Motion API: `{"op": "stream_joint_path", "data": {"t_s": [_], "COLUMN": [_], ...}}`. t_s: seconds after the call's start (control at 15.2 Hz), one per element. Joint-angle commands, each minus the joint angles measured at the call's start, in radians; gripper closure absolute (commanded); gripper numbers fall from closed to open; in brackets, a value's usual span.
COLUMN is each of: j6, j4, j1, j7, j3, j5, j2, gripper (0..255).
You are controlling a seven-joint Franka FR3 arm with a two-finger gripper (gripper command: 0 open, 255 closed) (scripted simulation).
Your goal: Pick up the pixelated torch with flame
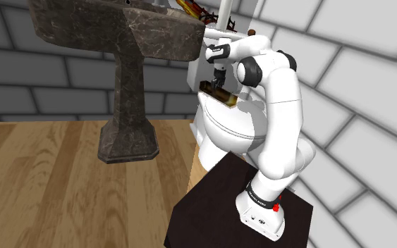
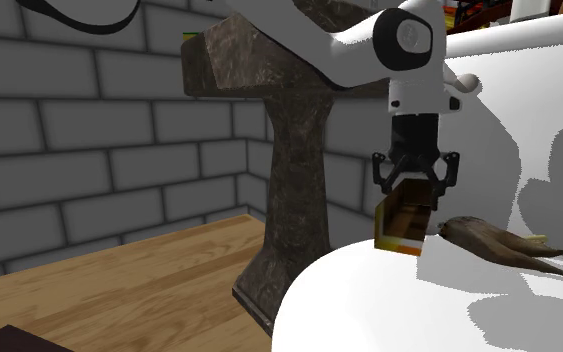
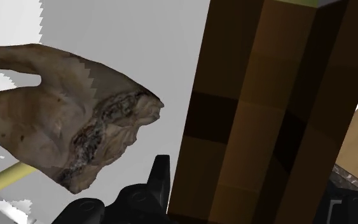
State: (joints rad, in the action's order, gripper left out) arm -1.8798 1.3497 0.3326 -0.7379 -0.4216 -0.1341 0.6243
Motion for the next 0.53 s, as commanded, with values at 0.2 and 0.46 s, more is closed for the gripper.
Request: {"op": "stream_joint_path", "data": {"t_s": [0.2, 0.46], "j6": [0.061, 0.087], "j4": [-0.051, -0.074], "j1": [0.003, 0.004], "j7": [0.001, 0.001], "j3": [-0.004, -0.005], "j5": [0.005, 0.007], "j2": [-0.012, -0.016], "gripper": [255, 255]}}
